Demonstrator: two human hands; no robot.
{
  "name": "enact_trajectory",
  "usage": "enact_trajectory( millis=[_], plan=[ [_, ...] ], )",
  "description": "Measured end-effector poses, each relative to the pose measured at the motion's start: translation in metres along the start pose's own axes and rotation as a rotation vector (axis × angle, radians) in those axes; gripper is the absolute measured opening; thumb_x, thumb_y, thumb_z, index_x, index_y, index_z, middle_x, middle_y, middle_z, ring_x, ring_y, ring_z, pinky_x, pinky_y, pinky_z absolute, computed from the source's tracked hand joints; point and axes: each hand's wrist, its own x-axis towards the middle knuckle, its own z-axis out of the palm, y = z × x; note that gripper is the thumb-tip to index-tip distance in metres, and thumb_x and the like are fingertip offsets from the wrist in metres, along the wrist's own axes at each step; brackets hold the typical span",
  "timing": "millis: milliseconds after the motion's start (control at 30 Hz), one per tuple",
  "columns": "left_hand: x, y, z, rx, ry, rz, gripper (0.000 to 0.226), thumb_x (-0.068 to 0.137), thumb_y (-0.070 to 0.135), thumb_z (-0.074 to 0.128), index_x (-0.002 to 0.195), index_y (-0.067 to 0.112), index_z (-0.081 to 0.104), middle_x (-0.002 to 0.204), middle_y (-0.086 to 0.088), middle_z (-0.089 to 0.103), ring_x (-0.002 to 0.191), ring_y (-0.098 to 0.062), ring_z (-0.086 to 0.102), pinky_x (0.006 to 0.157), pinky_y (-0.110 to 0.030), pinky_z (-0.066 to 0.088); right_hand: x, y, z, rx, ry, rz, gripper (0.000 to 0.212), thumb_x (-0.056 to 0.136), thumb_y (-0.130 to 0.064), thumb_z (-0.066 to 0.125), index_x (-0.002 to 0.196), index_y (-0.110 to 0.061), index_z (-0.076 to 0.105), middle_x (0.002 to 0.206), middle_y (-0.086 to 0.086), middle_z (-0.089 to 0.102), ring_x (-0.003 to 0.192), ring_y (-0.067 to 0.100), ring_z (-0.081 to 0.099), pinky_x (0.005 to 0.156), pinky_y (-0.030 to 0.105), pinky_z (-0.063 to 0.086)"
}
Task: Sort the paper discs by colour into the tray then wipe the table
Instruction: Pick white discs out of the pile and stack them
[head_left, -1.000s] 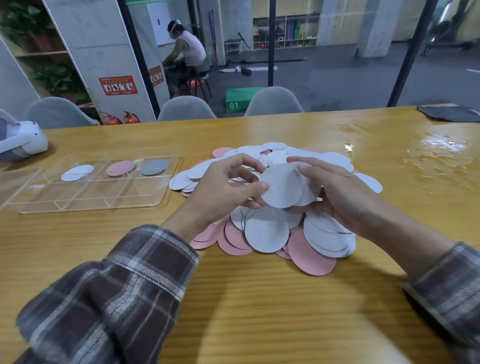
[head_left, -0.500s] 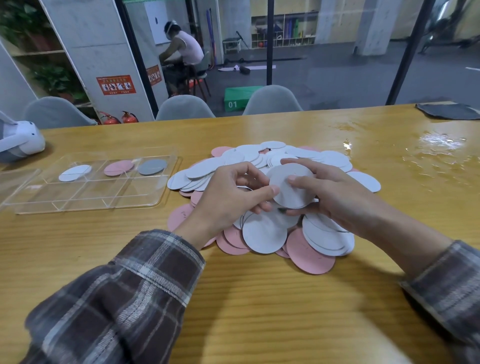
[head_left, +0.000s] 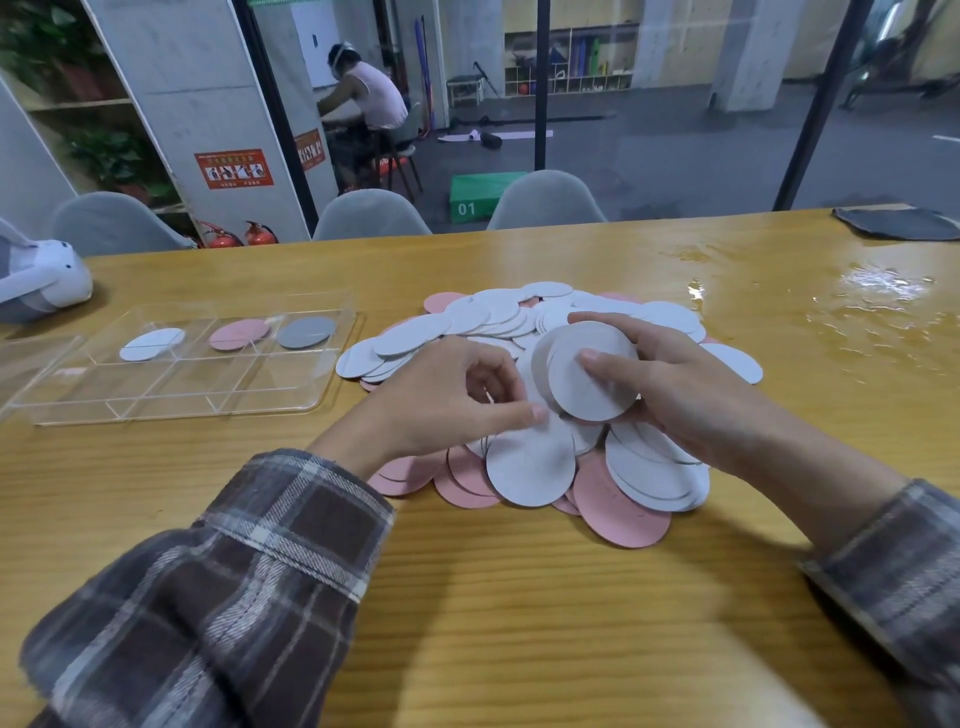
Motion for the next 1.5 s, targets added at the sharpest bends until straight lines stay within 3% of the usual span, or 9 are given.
enact_trajectory(
  millis=[200, 400, 567, 767, 900, 1033, 1233, 1500],
  plan=[
    [-0.003, -0.003, -0.004, 0.185, -0.122, -0.001, 0.039, 0.066, 0.033, 0.098, 0.097, 0.033, 0.076, 0.089, 0.004, 0.067, 0.065, -0.005, 0.051, 0.063, -0.018, 0.045, -0.004, -0.005, 0.003, 0.085, -0.022, 0.028, 0.033, 0.102, -0.019, 0.061, 0.134, -0.028, 0.062, 0.124, 0.007, 0.070, 0.095, 0.033, 0.076, 0.087, 0.050, 0.062],
    [-0.002, -0.003, -0.009, 0.090, -0.137, 0.002, 0.026, 0.074, 0.019, 0.094, 0.089, 0.024, 0.075, 0.081, 0.007, 0.067, 0.066, -0.008, 0.055, 0.065, -0.022, 0.047, -0.007, -0.008, 0.004, 0.015, -0.005, 0.024, 0.039, 0.102, -0.022, 0.061, 0.140, -0.030, 0.058, 0.131, 0.003, 0.063, 0.090, 0.025, 0.076, 0.072, 0.036, 0.064],
    [-0.001, -0.001, -0.019, -0.111, -0.037, 0.018, 0.020, 0.086, 0.014, 0.085, 0.095, 0.011, 0.068, 0.085, -0.007, 0.066, 0.071, -0.013, 0.060, 0.066, -0.036, 0.052, -0.008, -0.009, 0.004, -0.007, 0.000, -0.001, 0.039, 0.102, -0.023, 0.061, 0.140, -0.032, 0.058, 0.133, -0.001, 0.062, 0.092, 0.025, 0.076, 0.077, 0.041, 0.065],
    [0.002, -0.001, -0.010, -0.338, 0.120, 0.042, 0.024, 0.093, 0.004, 0.075, 0.115, 0.013, 0.072, 0.102, 0.003, 0.070, 0.072, -0.016, 0.062, 0.063, -0.020, 0.050, -0.008, -0.010, 0.005, 0.063, 0.001, 0.014, 0.036, 0.103, -0.021, 0.059, 0.138, -0.028, 0.061, 0.129, -0.001, 0.067, 0.097, 0.020, 0.075, 0.075, 0.039, 0.064],
    [0.004, 0.001, 0.008, -0.392, 0.216, 0.028, 0.023, 0.090, 0.003, 0.077, 0.110, 0.014, 0.071, 0.099, -0.004, 0.067, 0.075, -0.024, 0.073, 0.068, -0.027, 0.058, -0.006, -0.012, 0.007, 0.166, 0.009, 0.070, 0.031, 0.104, -0.017, 0.056, 0.134, -0.023, 0.064, 0.130, 0.002, 0.067, 0.102, 0.019, 0.073, 0.074, 0.040, 0.064],
    [0.006, 0.001, 0.017, -0.414, 0.266, 0.034, 0.021, 0.090, 0.003, 0.078, 0.105, 0.012, 0.067, 0.095, -0.008, 0.061, 0.072, -0.024, 0.069, 0.066, -0.033, 0.062, -0.005, -0.013, 0.008, 0.206, 0.013, 0.098, 0.031, 0.103, -0.016, 0.055, 0.131, -0.023, 0.067, 0.133, 0.001, 0.065, 0.111, 0.022, 0.069, 0.075, 0.041, 0.063],
    [0.007, -0.001, 0.022, -0.365, 0.327, 0.080, 0.020, 0.087, 0.012, 0.083, 0.099, 0.014, 0.068, 0.084, -0.004, 0.065, 0.074, -0.016, 0.064, 0.070, -0.034, 0.061, -0.006, -0.009, 0.006, 0.110, -0.056, 0.057, 0.053, 0.092, 0.002, 0.060, 0.136, -0.026, 0.062, 0.133, 0.005, 0.064, 0.108, 0.025, 0.071, 0.084, 0.046, 0.063],
    [0.005, 0.003, 0.025, -0.387, 0.335, 0.083, 0.015, 0.087, 0.012, 0.084, 0.092, 0.005, 0.071, 0.078, -0.008, 0.072, 0.066, -0.024, 0.073, 0.069, -0.033, 0.062, -0.007, -0.007, 0.006, 0.072, -0.073, 0.024, 0.049, 0.096, -0.011, 0.068, 0.142, -0.024, 0.056, 0.130, 0.008, 0.067, 0.107, 0.024, 0.073, 0.085, 0.043, 0.063]
  ],
)
